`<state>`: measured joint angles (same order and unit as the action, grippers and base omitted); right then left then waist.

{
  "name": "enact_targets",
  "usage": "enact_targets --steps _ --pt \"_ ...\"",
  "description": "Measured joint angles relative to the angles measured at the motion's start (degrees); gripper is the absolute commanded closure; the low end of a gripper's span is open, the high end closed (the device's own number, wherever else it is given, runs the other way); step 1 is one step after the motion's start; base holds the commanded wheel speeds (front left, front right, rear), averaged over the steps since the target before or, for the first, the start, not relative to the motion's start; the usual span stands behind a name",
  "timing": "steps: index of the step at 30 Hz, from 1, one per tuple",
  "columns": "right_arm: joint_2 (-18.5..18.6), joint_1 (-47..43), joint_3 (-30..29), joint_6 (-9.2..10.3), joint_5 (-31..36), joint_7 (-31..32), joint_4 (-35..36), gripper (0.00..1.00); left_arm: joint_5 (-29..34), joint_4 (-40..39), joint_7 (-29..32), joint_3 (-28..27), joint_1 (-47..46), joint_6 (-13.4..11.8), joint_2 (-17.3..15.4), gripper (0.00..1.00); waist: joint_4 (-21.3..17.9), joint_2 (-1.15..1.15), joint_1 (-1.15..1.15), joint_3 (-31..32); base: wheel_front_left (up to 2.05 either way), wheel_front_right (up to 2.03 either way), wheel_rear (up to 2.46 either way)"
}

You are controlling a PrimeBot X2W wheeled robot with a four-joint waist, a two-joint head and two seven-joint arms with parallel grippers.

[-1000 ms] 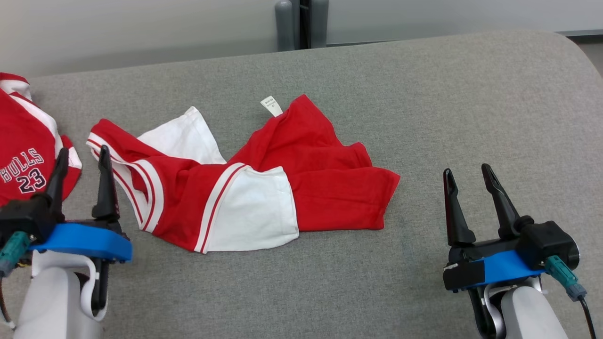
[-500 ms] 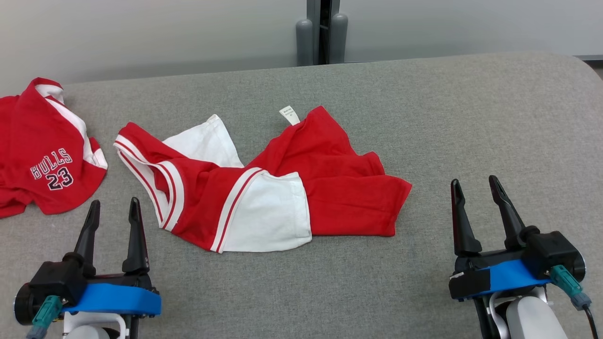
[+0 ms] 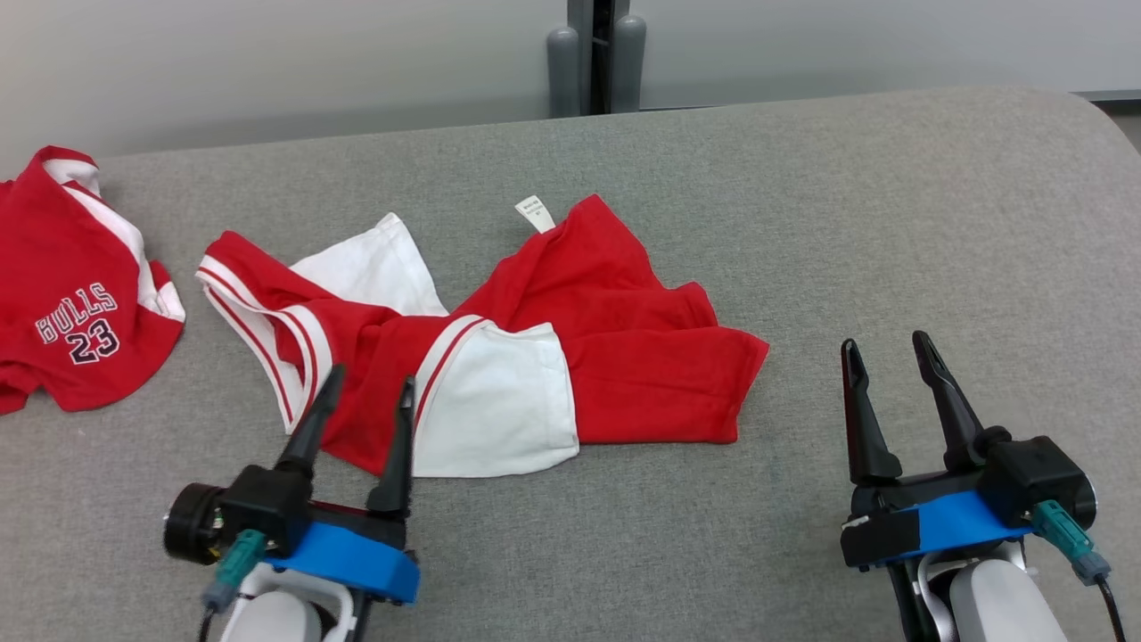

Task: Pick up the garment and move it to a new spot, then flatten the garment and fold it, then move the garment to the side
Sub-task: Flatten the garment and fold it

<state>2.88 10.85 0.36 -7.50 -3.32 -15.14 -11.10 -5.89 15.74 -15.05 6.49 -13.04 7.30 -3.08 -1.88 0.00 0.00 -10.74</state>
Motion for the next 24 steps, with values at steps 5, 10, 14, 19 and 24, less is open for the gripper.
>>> enact_targets --steps 5,10,14,19,24 --pt "0.00 0.35 0.04 0.00 -0.33 0.00 0.13 0.00 -0.59 3.30 0.00 7.19 -2.15 0.02 -0.07 0.00 -1.73 0.00 0.00 -0.83 0.00 0.00 0.00" --pt "0.02 0.48 -0.54 0.00 -0.76 0.00 0.32 0.00 -1.63 7.56 0.00 12.29 -3.42 0.03 -1.24 0.00 -3.55 0.00 0.00 -2.02 0.00 0.00 0.00" --pt "0.01 0.66 -0.57 0.00 -0.86 0.00 0.58 0.00 -2.02 11.55 0.00 15.40 -4.48 0.04 -2.24 0.00 -4.86 0.00 0.00 -3.04 0.00 0.00 0.00" --pt "0.02 0.99 -0.68 0.00 -1.26 0.00 0.79 0.00 -2.41 16.26 0.00 18.17 -6.03 0.11 -3.45 0.00 -6.10 0.00 0.00 -4.30 0.00 0.00 0.00" --pt "0.01 1.22 -0.73 0.00 -1.34 0.00 0.92 0.00 -2.70 19.57 -0.19 20.73 -7.98 0.11 -3.97 0.00 -6.99 0.00 0.00 -5.02 0.00 0.00 0.00"
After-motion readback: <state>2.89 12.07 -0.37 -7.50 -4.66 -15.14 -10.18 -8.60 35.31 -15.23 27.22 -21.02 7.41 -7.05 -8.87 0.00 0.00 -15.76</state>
